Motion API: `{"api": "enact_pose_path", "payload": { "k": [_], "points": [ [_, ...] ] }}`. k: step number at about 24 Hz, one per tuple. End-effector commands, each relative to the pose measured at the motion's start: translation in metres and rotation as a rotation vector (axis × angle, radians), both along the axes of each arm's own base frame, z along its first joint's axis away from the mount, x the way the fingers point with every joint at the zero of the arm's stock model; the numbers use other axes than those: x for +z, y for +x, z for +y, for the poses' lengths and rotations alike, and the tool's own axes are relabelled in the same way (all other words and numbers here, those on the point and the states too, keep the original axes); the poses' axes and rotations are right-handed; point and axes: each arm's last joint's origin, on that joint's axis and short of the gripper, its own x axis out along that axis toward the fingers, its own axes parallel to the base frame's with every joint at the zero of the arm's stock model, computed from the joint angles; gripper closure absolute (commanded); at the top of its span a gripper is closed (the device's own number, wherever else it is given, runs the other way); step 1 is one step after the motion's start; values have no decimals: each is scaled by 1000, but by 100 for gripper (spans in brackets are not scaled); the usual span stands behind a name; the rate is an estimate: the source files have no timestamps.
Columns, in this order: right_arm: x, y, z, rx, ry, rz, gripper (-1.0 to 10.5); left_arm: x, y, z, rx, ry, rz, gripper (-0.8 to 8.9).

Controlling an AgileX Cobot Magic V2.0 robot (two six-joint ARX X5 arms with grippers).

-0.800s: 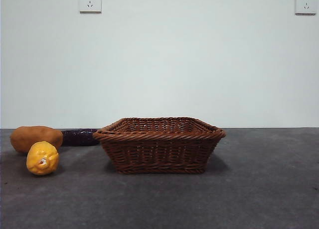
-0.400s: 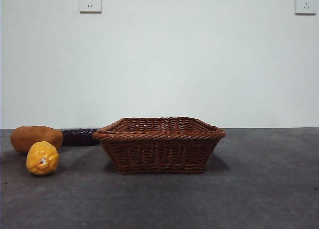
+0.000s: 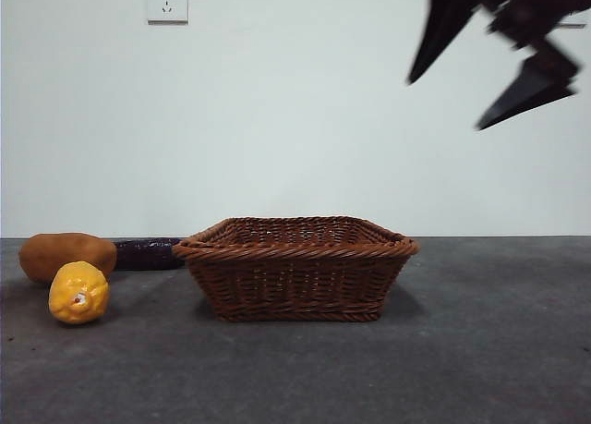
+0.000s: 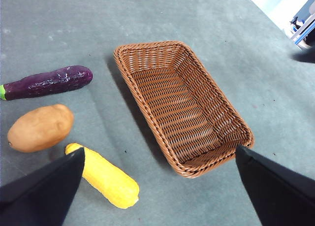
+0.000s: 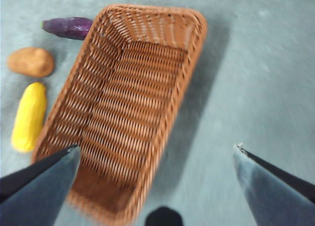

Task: Help me put the vegetables on the table into the basket

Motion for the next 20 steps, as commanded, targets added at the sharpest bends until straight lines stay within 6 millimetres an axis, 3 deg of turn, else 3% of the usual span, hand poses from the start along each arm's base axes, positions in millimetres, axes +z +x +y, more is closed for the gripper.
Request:
{"api": "enact_pose_path", "payload": {
  "k": [1, 5, 11, 16, 20],
  "points": [
    [-11, 30, 17, 20, -13, 32, 383, 1, 0, 0, 4, -2, -2, 145],
    [-44, 70, 46, 37, -46, 108, 384, 0, 0, 0, 4, -2, 2, 145],
    [-104, 92, 79, 45, -115, 220, 396, 0, 1, 0, 4, -3, 8, 145],
    [-136, 96, 86, -5, -185, 294, 558, -1, 3, 0, 5, -2, 16, 145],
    [-138, 98, 86, -21, -190, 281, 857, -3, 3, 1, 52, 31, 25, 145]
  ]
}}
